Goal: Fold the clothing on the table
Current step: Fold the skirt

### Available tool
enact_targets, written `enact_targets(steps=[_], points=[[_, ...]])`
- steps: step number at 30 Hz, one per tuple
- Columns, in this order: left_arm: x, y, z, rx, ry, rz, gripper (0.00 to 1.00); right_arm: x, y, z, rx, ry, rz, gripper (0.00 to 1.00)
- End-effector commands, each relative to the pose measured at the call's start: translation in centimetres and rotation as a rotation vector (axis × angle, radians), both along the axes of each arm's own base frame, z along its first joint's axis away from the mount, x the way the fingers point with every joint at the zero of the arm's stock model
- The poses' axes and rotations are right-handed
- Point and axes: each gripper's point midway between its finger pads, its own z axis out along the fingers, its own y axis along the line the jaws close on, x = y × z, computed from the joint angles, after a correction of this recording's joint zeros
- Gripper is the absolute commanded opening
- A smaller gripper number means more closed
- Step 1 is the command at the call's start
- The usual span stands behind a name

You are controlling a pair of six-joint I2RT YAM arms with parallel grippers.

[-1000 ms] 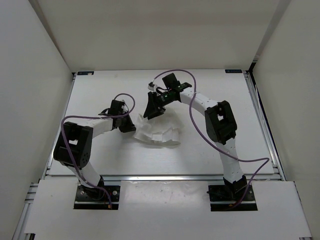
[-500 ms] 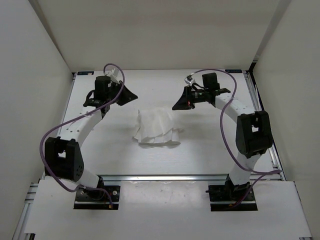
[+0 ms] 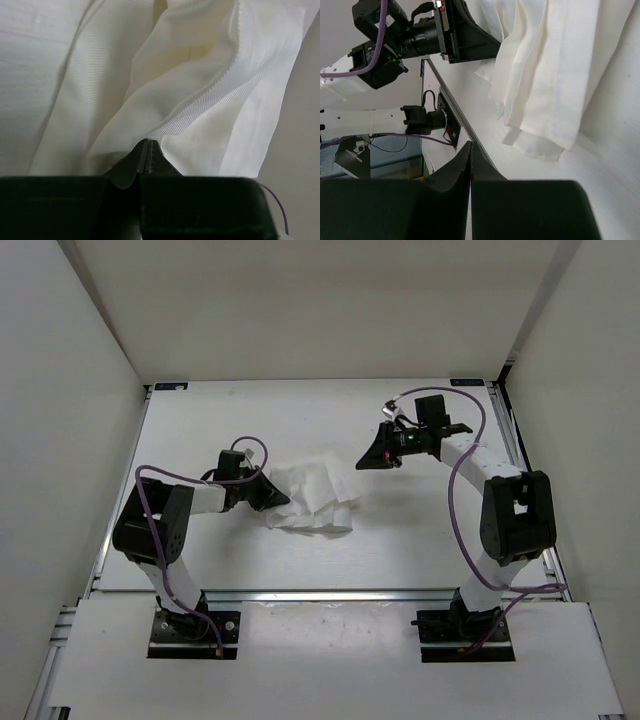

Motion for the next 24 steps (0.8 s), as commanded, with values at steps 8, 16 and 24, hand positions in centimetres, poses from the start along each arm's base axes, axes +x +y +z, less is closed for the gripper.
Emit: enact_targets(steps=[8,16,24], points=[[3.4,-0.6,7.1,-0.066,-0.199,-0.005,0.13,0.8,-1.1,1.3,-0.043,-0.06,-0.008,0.2],[3.4,6.3,15.6,0.195,-0.365,0.05,0.42,2.0,-5.6,-0.2,-0.25,-0.109,-0.131,0.53],[-3.0,11.7,9.5,0.484,-0.215,0.06,0.46,1.2,-10.4,-4.3,-0.379,0.018,-0.248,0.53]])
